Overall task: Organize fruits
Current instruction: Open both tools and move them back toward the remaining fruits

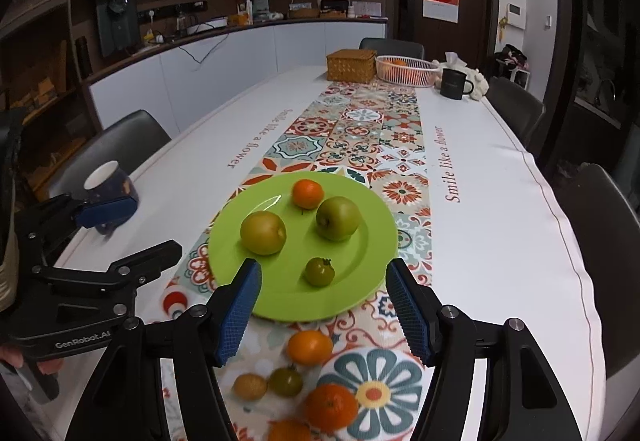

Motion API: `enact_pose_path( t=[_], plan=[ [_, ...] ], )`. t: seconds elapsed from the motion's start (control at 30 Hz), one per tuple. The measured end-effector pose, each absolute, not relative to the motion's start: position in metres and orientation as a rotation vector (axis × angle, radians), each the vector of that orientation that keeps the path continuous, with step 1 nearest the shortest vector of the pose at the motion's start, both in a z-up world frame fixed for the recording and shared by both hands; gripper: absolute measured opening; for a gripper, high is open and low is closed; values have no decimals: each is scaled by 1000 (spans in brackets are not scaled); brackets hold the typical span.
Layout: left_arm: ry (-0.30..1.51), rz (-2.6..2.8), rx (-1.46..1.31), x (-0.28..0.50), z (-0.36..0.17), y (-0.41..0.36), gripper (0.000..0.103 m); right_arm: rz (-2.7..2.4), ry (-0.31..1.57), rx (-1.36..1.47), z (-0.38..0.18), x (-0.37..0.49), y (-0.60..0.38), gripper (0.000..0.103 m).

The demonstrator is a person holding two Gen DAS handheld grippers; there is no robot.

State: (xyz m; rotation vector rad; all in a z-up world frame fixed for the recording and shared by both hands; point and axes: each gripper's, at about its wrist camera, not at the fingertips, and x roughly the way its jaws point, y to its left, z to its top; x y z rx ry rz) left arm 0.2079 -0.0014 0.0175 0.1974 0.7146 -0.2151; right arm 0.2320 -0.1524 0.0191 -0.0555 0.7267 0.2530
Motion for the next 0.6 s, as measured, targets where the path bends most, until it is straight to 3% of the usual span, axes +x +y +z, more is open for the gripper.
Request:
enact_pose_path(
  t=[0.27, 0.6],
  plan=[
    [634, -216, 215, 171, 37, -11, 82, 220, 658, -71, 35, 194, -165, 70],
    [569, -282, 268, 127, 38, -30, 84, 182, 637, -55, 38, 149, -183, 70]
  ],
)
